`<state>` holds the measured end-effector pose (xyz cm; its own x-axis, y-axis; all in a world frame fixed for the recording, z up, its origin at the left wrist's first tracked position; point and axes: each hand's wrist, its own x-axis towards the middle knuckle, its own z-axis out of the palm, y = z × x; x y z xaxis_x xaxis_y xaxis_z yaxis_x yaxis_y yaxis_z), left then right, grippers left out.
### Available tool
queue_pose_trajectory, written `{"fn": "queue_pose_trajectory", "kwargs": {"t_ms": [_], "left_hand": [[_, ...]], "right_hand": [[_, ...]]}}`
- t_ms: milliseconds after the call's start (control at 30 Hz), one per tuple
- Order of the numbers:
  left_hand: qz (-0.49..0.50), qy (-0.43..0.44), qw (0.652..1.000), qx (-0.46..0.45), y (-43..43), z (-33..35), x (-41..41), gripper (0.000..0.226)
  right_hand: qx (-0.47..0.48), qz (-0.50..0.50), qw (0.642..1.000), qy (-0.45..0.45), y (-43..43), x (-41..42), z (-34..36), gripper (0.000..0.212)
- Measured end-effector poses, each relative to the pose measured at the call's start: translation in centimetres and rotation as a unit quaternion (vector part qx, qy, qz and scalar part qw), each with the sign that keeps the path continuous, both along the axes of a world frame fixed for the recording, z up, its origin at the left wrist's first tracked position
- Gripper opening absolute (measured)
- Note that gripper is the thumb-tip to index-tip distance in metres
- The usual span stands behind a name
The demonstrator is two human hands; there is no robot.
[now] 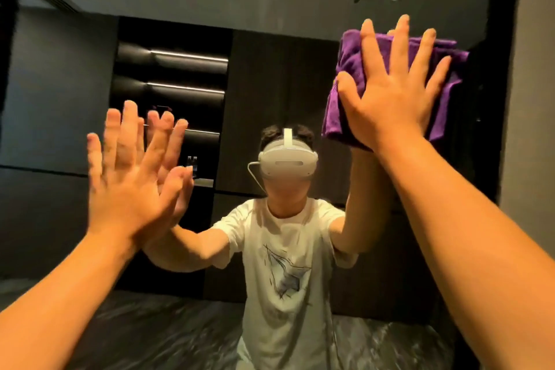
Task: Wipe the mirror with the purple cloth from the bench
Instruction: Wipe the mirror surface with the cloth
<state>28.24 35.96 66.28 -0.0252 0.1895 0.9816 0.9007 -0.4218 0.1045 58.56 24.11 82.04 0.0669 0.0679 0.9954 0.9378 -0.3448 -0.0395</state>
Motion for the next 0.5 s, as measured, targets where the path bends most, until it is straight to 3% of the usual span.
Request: {"fn": "queue_pose_trajectory", "kwargs": {"t_ms": [133, 267, 367, 500], "left_hand": [[-0.007, -0.006, 1.0, -0.023, 0.7, 8.6, -1.0, 0.077], [-0.016, -0.008, 1.0, -0.018, 0.9, 8.6, -0.7, 0.075], [-0.015, -0.018, 1.0, -0.019, 0.5, 8.3, -0.7, 0.073], [-0.024, -0.013, 0.999, -0.038, -0.1, 8.6, -0.5, 0.074]], "right_hand": [[0.006, 0.011, 0.999, -0.035, 1.6, -2.7, 13.1, 0.07], [-0.004, 0.047, 0.997, -0.063, 2.9, -7.4, 19.5, 0.066], [-0.056, 0.071, 0.992, -0.092, 3.0, -9.4, 17.9, 0.064], [-0.141, 0.085, 0.971, -0.172, 2.9, -11.8, 9.0, 0.068]]}}
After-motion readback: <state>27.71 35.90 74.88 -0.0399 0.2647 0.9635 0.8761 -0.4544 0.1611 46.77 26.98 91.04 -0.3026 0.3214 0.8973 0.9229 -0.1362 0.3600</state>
